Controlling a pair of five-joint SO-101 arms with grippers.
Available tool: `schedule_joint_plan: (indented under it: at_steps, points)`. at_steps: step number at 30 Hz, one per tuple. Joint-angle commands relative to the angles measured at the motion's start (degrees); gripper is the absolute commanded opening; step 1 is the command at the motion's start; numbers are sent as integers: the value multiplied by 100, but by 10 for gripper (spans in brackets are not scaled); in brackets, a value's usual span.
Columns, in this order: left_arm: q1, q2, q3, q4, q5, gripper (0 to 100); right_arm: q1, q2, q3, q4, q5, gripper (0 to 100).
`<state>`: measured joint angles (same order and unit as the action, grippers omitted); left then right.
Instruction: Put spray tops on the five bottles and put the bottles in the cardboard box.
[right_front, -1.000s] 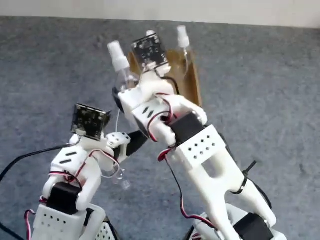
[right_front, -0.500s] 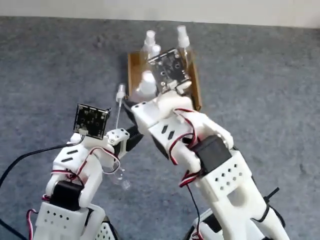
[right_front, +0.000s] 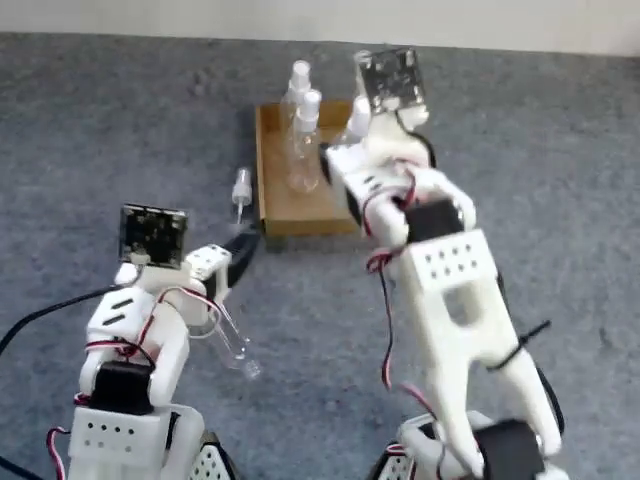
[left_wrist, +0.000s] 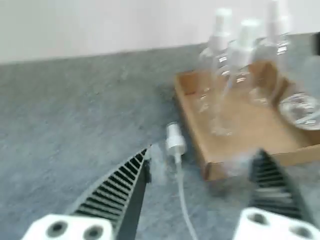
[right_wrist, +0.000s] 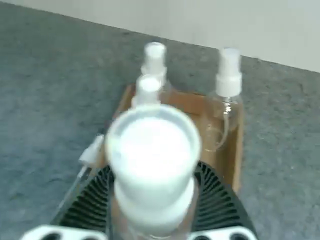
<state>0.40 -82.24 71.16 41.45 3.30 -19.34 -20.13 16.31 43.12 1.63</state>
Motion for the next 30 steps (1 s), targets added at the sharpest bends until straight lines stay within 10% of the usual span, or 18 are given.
schedule_joint_plan:
  at_steps: [1,15,30]
  points:
    - [-400,-48,-31,-132,-9,128,136,303,-681,-189,202,4]
    - [-1842,-57,725,-132,-404,63,198,1552,-1174,-523,475,4]
    - [-1912,-57,1024,-132,-413,63,312,1727,-602,-1543,475,4]
